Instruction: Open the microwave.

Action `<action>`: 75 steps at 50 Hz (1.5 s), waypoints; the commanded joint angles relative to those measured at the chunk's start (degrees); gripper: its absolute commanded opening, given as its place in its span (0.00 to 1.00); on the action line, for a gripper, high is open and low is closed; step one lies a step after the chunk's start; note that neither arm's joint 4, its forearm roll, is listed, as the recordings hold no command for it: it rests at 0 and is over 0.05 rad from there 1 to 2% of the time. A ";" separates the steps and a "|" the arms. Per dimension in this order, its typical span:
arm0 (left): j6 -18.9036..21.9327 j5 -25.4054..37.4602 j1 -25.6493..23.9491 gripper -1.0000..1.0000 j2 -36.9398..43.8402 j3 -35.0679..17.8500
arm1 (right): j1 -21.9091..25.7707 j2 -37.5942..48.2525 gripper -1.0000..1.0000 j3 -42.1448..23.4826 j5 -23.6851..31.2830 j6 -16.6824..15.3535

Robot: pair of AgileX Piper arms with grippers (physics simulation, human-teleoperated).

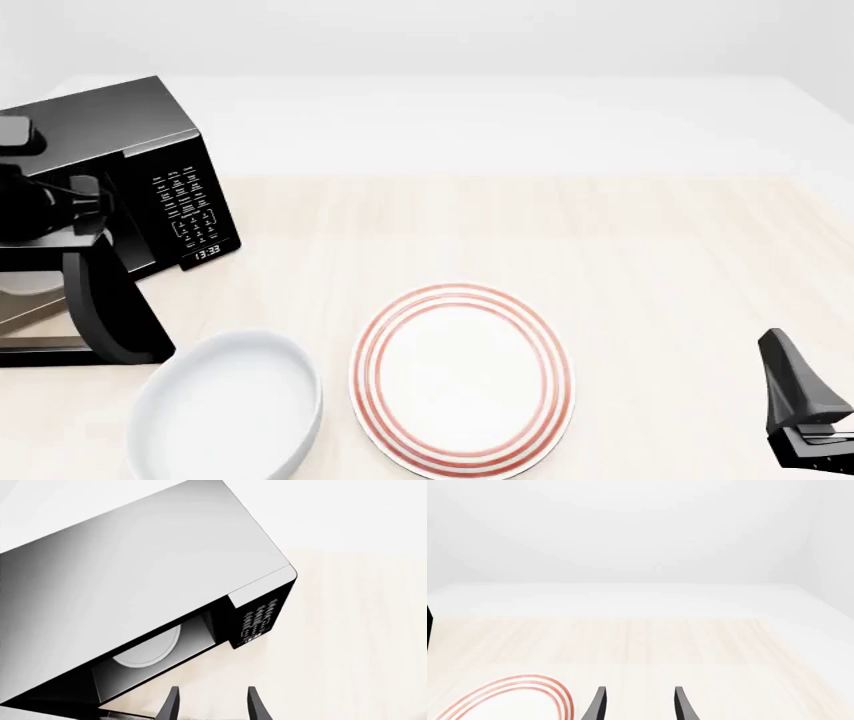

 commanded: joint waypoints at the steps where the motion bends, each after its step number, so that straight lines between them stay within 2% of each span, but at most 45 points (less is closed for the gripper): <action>1: -0.02 -0.30 0.64 1.00 -0.12 0.58 | 0.00 0.00 1.00 0.00 0.00 0.00; 23: -0.02 -0.30 0.64 1.00 -0.12 0.58 | 0.00 0.00 1.00 0.00 0.00 0.00; 24: -0.12 -0.91 1.43 1.00 -1.97 4.61 | 0.00 0.00 1.00 0.00 0.01 0.01; 25: -0.03 -0.93 1.49 1.00 -2.17 4.84 | 0.00 0.00 1.00 0.00 0.00 0.00; 40: -0.57 -1.47 2.01 1.00 -3.52 7.22 | 0.00 0.00 1.00 0.00 0.01 0.00; 60: -0.54 -0.88 2.46 1.00 -4.56 7.59 | 0.00 0.00 1.00 0.00 0.00 -0.01; 61: -1.30 -0.04 2.60 1.00 -8.03 9.84 | -0.01 0.00 1.00 0.00 0.00 -0.01; 75: -1.46 0.14 3.74 1.00 -10.54 12.27 | 0.01 0.00 1.00 0.00 0.00 0.00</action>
